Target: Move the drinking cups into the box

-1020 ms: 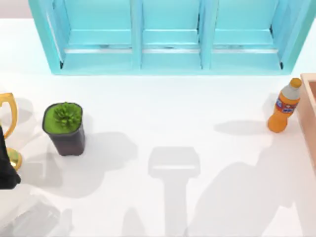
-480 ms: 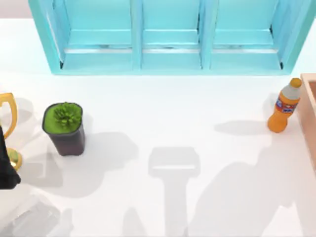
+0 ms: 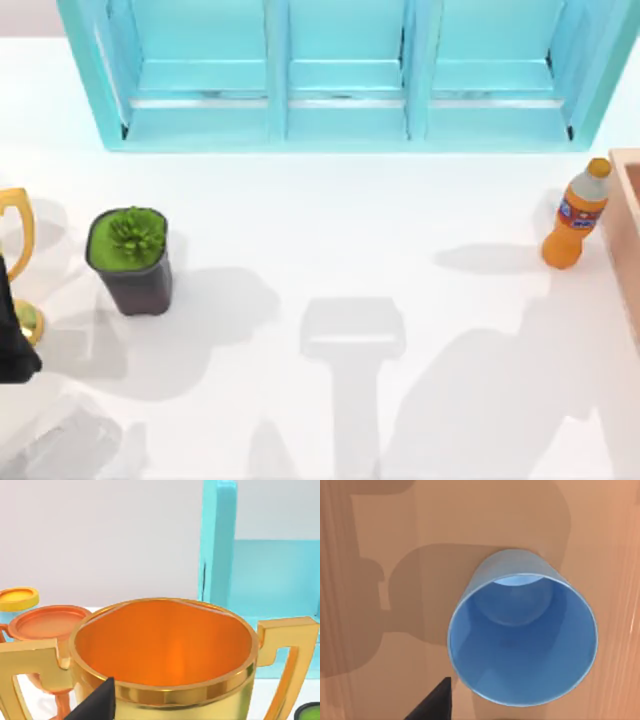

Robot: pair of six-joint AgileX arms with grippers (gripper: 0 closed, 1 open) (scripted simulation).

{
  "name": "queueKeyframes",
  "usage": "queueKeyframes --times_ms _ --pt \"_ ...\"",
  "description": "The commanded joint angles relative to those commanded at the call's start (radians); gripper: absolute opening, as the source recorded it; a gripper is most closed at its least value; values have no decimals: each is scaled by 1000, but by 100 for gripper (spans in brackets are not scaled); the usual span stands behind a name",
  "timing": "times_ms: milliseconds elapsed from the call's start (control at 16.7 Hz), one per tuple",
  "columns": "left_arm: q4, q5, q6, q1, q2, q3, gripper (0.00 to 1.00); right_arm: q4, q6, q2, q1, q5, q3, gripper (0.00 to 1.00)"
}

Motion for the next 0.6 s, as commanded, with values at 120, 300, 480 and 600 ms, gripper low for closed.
queueKeyframes --times_ms 120,300,480,600 --pt "0 0 0 0 0 0 100 0 0 0 0 0 0 100" --pt "0 0 0 0 0 0 100 0 0 0 -2 0 0 100" --pt "0 0 0 0 0 0 100 -40 0 2 -5 0 40 100" --pt "0 0 0 0 0 0 100 -112 0 6 -7 1 118 100"
